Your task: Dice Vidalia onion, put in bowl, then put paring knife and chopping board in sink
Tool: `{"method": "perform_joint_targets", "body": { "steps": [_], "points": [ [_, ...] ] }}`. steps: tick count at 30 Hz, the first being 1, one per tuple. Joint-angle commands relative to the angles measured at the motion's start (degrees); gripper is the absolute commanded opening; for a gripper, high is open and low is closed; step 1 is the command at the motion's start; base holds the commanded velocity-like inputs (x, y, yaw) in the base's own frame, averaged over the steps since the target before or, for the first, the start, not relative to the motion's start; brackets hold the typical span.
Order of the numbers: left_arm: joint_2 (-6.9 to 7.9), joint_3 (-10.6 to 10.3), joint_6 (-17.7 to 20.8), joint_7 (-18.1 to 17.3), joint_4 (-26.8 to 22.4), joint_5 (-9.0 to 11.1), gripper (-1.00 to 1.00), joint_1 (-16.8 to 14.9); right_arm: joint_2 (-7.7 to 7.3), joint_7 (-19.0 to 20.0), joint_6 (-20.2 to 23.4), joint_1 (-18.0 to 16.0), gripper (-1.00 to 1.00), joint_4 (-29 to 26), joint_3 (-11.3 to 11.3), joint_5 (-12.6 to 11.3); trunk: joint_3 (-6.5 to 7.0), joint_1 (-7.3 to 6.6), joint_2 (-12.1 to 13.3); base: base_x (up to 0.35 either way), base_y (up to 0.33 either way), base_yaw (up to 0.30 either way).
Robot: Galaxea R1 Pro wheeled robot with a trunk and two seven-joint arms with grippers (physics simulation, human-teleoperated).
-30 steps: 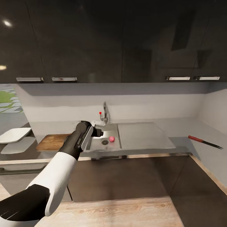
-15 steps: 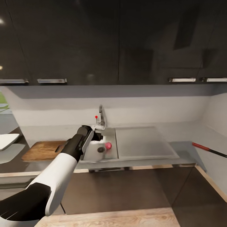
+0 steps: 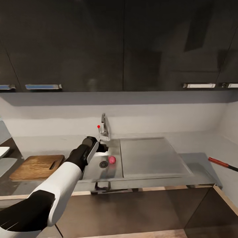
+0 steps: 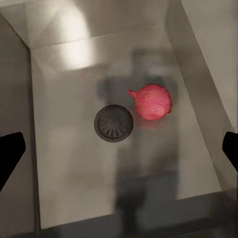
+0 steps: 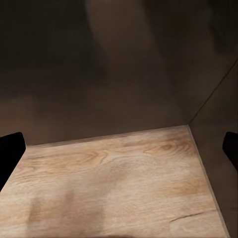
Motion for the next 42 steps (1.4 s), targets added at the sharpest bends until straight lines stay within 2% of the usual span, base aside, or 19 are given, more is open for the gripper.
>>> {"method": "perform_joint_targets", "body": {
  "steps": [1,6,13,19,22,33,42],
  "points": [
    [0.01,-0.2,-0.3,0.5,0.7,1.2,1.0,-0.1,-0.04,-0.1,-0.1,0.0,1.0,-0.1,0.2,-0.3,-0.12,0.04,-0.1,0.036,-0.013,0.0],
    [0.01,-0.2,-1.0,0.5,2.2,3.6,1.0,-0.1,-0.04,-0.1,-0.1,0.0,1.0,-0.1,0.2,-0.3,-0.12,0.04,-0.1,0.014,-0.005,0.0],
    [0.0,-0.2,-1.4,0.4,2.8,4.7,1.0,-0.1,-0.04,-0.1,-0.1,0.0,1.0,-0.1,0.2,-0.3,-0.12,0.04,-0.1,0.002,-0.001,0.0],
    [0.0,-0.3,-6.4,0.3,5.9,8.7,1.0,-0.1,-0.04,-0.1,-0.1,0.0,1.0,-0.1,0.2,-0.3,-0.12,0.04,-0.1,0.003,0.0,0.0],
    [0.0,-0.3,-7.5,0.3,7.1,9.4,1.0,-0.1,-0.04,-0.1,-0.1,0.0,1.0,-0.1,0.2,-0.3,-0.12,0.04,-0.1,0.078,-0.021,0.0],
    [-0.04,-0.4,-8.1,0.4,9.0,9.6,1.0,-0.1,-0.04,-0.1,-0.1,0.0,1.0,-0.1,0.2,-0.3,-0.39,0.04,-0.1,0.208,-0.125,0.0],
    [0.0,-0.4,-8.2,0.4,9.3,9.6,1.0,-0.1,-0.04,-0.1,-0.1,0.0,1.0,-0.1,0.2,-0.3,-0.89,0.04,-0.1,0.035,-0.02,0.0]
  ]
}}
